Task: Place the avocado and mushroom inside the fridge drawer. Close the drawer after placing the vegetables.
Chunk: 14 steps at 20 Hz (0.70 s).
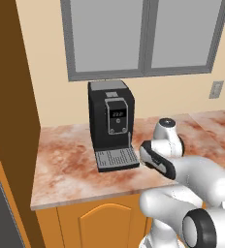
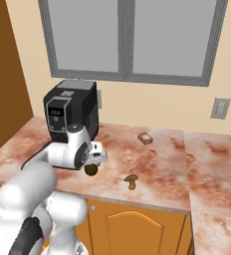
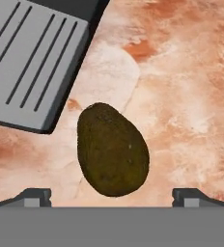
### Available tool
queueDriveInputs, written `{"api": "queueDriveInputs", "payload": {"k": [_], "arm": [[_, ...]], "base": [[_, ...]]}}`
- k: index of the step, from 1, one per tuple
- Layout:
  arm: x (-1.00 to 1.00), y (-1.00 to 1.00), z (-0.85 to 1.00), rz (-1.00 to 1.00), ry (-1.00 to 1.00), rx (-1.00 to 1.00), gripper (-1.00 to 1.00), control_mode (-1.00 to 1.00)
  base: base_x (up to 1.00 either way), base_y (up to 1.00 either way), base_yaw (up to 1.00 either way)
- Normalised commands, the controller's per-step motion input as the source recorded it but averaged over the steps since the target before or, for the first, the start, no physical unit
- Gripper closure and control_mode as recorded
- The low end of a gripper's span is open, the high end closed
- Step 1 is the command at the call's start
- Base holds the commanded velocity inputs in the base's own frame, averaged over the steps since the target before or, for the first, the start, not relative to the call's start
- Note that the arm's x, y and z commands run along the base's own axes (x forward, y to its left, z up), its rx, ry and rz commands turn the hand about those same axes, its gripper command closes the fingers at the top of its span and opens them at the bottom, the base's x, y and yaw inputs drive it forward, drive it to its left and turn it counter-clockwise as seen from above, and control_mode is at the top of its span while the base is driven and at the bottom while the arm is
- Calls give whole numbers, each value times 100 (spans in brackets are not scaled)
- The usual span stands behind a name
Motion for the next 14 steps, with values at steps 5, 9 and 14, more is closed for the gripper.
{"api": "queueDriveInputs", "payload": {"k": [5, 9, 14], "arm": [[29, 0, -35, 1, 2, -2, -100, -100], [2, 0, -43, 1, 4, -5, -100, -100], [3, 0, -33, 2, 2, -3, -100, -100]], "base": [[0, 0, 0], [0, 0, 0], [0, 0, 0]]}}
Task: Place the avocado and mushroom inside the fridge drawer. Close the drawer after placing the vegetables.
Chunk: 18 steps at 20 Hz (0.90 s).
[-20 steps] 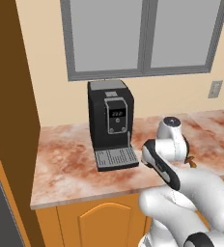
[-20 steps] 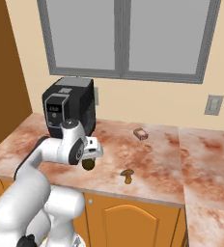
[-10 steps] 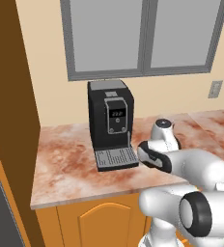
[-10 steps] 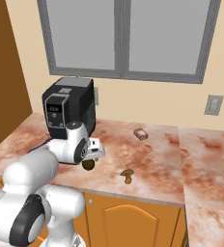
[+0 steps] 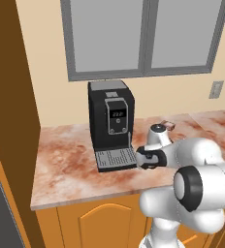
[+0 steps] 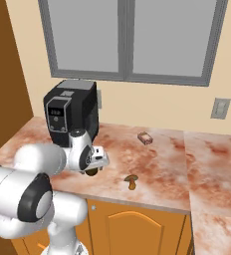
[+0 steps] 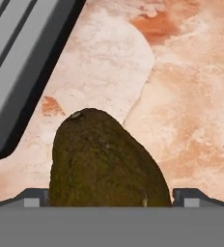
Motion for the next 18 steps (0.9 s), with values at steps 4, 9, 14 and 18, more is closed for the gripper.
{"api": "queueDriveInputs", "payload": {"k": [4, 9, 14, 18], "arm": [[0, -1, -37, 4, 1, -5, 100, -100], [-12, -3, -1, 3, -2, 0, 100, -100], [-4, 7, 91, 0, 0, 0, 100, -100], [-27, -4, 100, 0, -2, 0, 100, -100]], "base": [[0, 0, 0], [0, 0, 0], [0, 0, 0], [0, 0, 0]]}}
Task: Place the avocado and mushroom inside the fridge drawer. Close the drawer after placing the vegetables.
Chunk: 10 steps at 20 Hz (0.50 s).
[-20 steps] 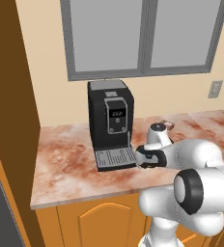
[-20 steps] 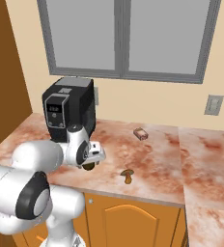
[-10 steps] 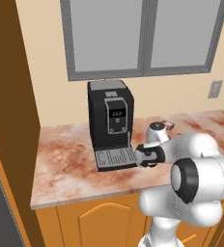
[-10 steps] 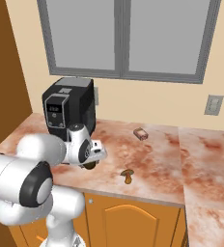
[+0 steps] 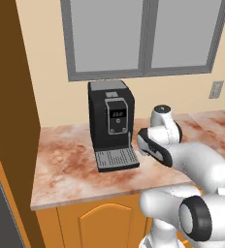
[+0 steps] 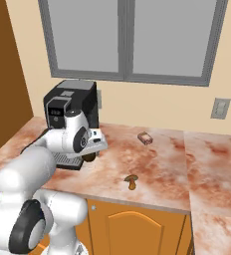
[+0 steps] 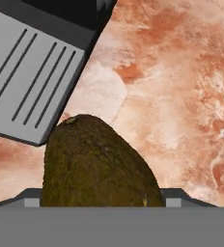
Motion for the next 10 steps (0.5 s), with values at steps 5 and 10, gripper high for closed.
{"api": "queueDriveInputs", "payload": {"k": [5, 10], "arm": [[-33, -1, 98, 0, -1, 0, 100, -100], [-40, -4, 53, 0, -5, 0, 100, -100]], "base": [[0, 0, 0], [0, 0, 0]]}}
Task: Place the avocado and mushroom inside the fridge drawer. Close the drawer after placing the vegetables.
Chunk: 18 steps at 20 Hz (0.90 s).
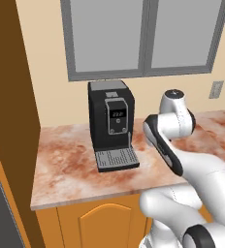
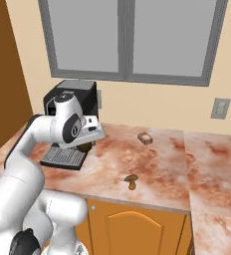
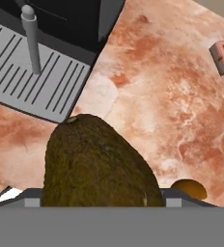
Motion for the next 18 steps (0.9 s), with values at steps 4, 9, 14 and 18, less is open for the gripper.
{"api": "queueDriveInputs", "payload": {"k": [4, 9, 14, 18], "arm": [[-28, 0, 7, 0, -4, 0, 100, -100], [-30, 3, 6, 1, -8, 0, 100, -100], [-3, 3, 30, 0, 0, 0, 100, -100], [-13, 0, 0, 0, -1, 0, 100, 100]], "base": [[0, 0, 0], [0, 0, 0], [0, 0, 0], [-43, -1, 0]]}}
